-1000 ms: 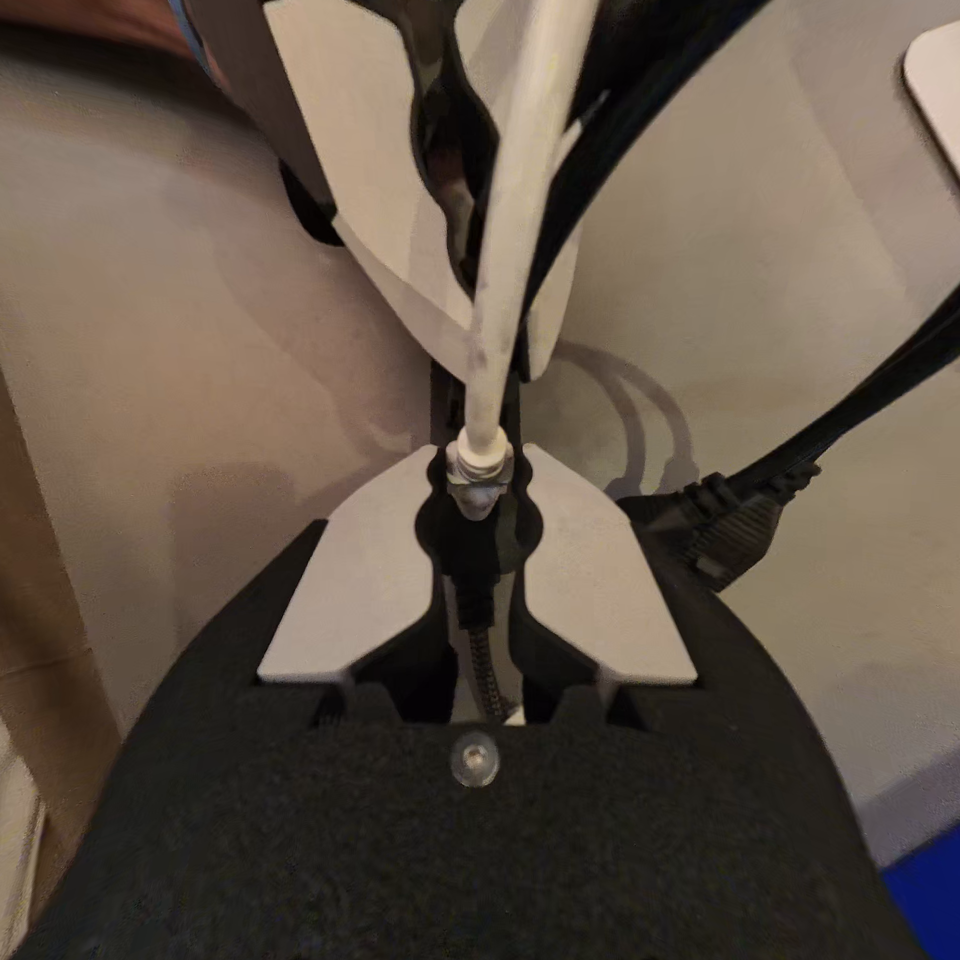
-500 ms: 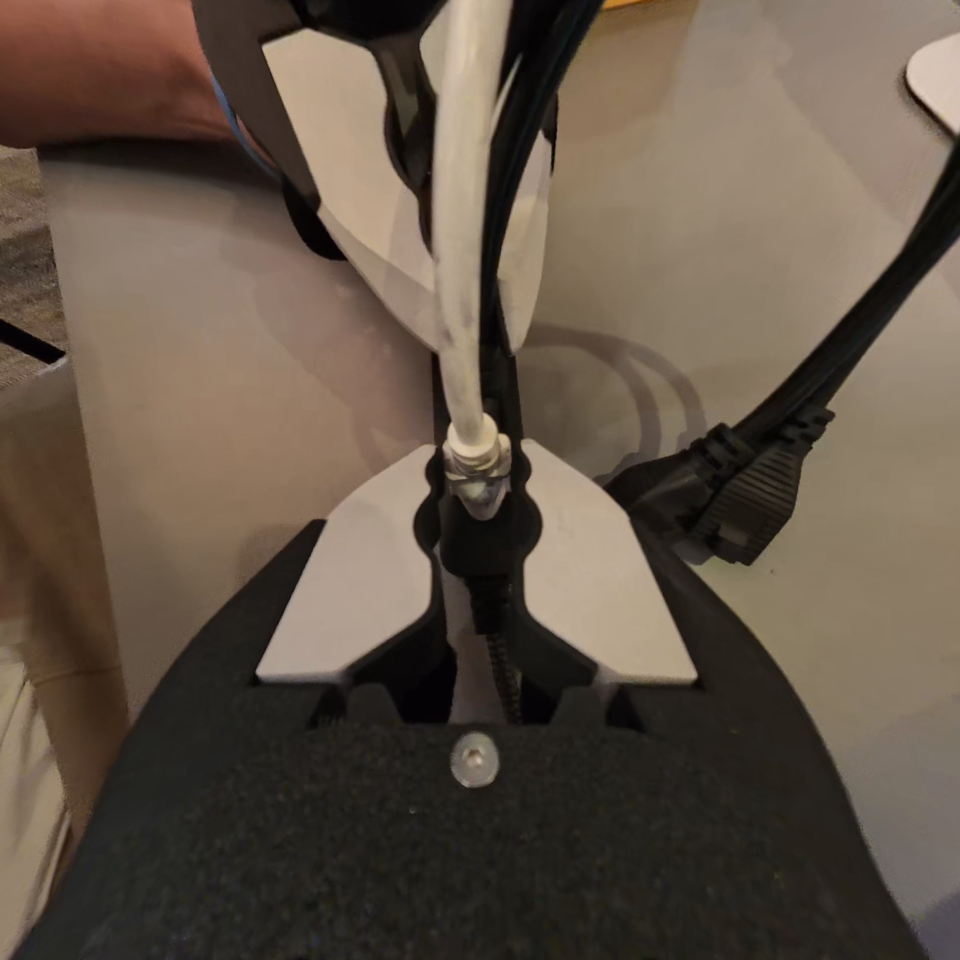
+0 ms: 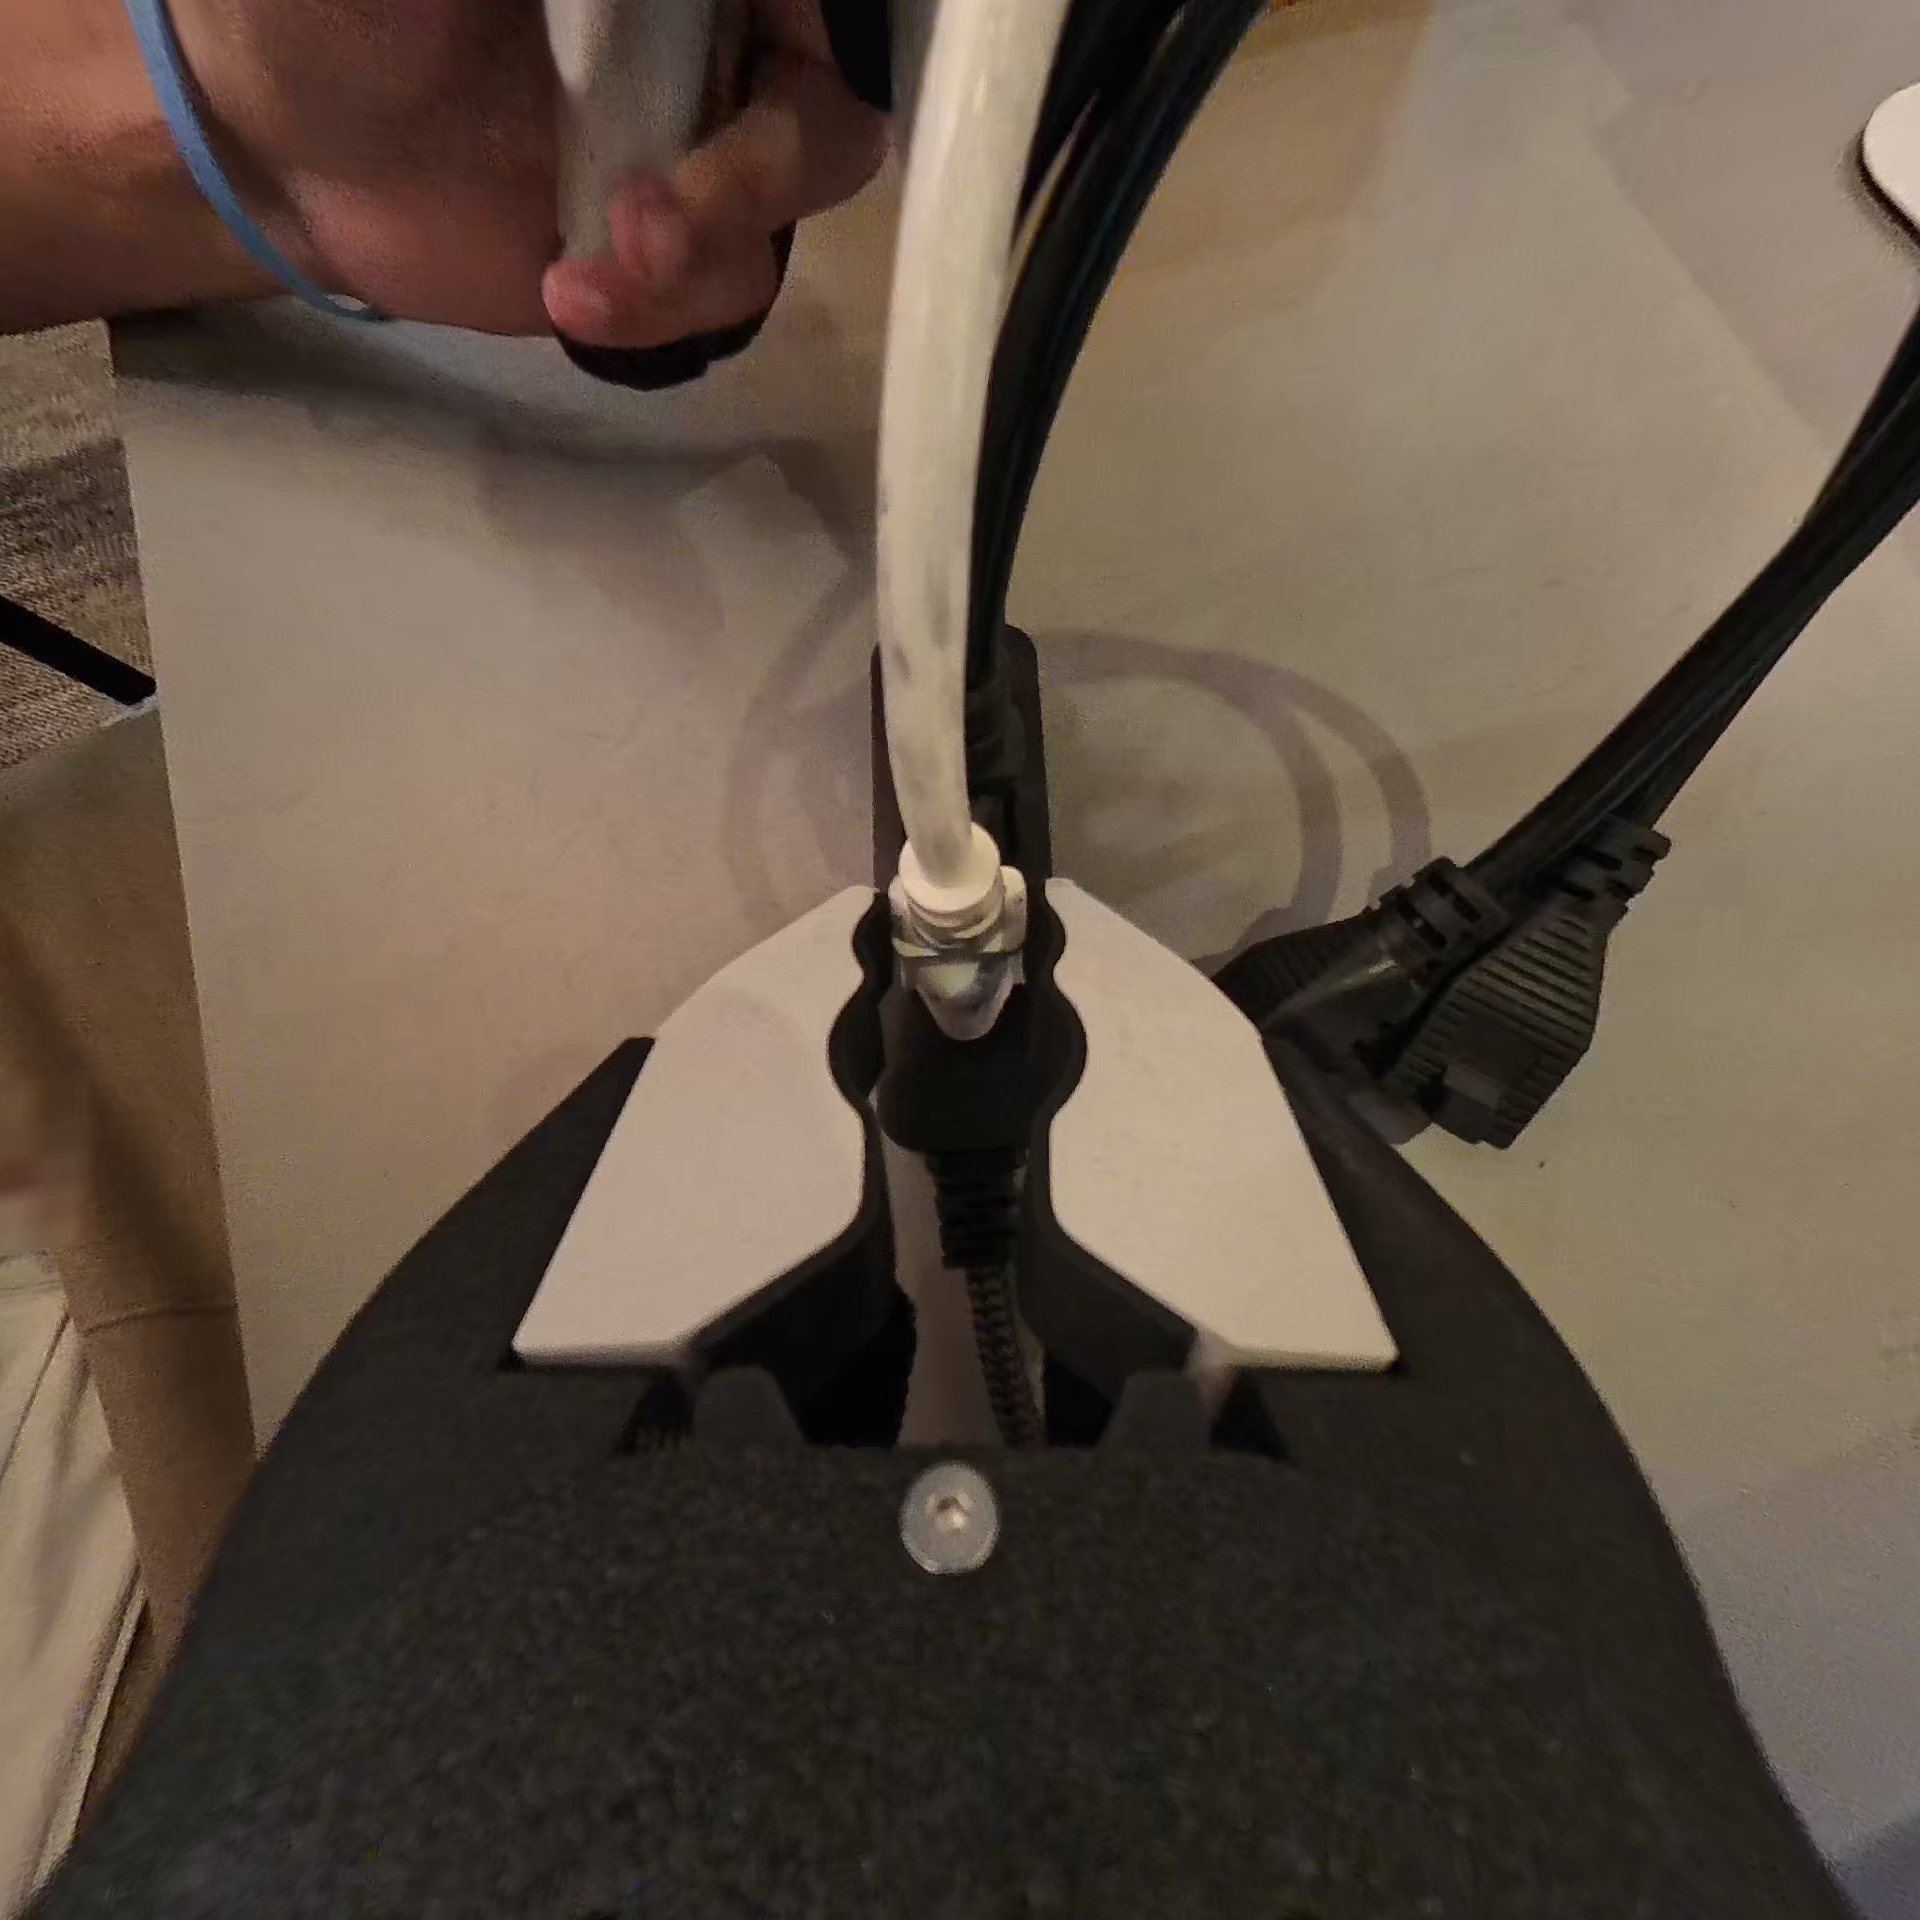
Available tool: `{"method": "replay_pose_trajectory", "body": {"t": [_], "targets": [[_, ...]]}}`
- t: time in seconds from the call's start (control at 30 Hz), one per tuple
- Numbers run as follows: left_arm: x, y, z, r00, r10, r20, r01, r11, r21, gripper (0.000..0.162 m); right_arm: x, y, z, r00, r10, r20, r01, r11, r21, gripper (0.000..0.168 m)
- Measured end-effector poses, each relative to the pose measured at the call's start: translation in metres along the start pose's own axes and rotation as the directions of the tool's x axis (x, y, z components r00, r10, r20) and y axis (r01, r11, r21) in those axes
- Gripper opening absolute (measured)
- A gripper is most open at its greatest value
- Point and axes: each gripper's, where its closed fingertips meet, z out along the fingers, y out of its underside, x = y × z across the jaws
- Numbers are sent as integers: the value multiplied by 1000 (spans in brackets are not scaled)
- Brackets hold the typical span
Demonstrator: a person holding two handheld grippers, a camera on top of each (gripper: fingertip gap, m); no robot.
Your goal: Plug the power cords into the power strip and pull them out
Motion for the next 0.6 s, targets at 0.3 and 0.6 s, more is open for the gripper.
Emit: {"method": "replay_pose_trajectory", "body": {"t": [0.3, 0.6], "targets": [[2, -41, 35, 993, -114, 14, 112, 986, 121, 32, -1, 2, 0, 1000, -8, -6, 8, 997, -72, 25], [62, -50, 81, 959, 279, 39, -270, 949, -162, 13, -1, 3, 0, 999, -24, -21, 23, 997, -77, 25]]}}
